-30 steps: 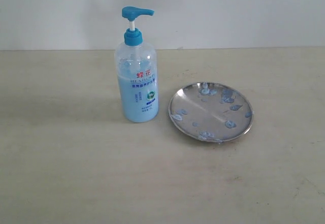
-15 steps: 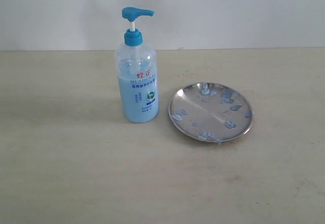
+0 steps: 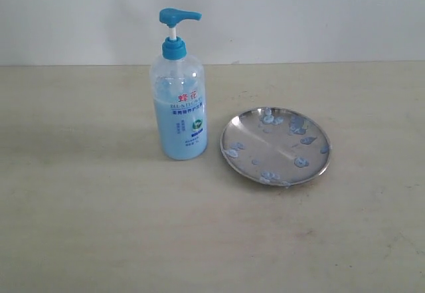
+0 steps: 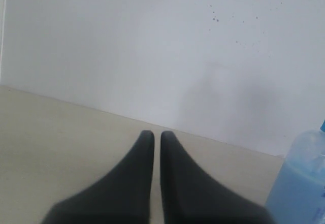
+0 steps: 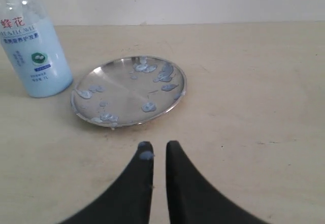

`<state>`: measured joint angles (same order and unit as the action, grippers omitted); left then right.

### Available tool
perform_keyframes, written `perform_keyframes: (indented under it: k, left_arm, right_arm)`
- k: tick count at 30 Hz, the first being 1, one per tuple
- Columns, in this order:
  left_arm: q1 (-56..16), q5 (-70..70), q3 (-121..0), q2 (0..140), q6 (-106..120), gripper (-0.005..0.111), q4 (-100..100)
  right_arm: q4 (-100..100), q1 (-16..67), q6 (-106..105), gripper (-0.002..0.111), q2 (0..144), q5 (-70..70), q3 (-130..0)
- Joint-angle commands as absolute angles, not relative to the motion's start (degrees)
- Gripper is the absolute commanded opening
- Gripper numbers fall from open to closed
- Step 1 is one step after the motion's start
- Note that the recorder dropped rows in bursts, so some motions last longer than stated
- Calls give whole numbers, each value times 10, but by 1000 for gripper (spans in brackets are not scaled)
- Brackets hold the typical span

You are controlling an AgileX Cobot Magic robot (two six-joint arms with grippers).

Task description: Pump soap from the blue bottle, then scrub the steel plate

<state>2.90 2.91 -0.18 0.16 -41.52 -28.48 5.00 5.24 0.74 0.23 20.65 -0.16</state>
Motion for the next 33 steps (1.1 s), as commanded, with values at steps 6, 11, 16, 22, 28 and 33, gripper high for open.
perform_keyframes:
  k: [6,11,16,22,28,33]
  left_arm:
    - [27,30,0,0,-420,4,-285]
    - [27,30,0,0,-420,4,-285]
    - [27,28,0,0,-420,4,-285]
    - [27,28,0,0,-420,4,-285]
    - [27,28,0,0,-420,4,-285]
    - [27,28,0,0,-420,4,-285]
  right_arm:
    - [67,-14,-77,0,0,199,0]
    - [65,-28,-22,0,0,199,0]
    - [38,-28,28,0,0,200,0]
    - [39,-28,28,0,0,197,0]
    - [42,-28,28,0,0,197,0]
    - [42,-28,28,0,0,197,0]
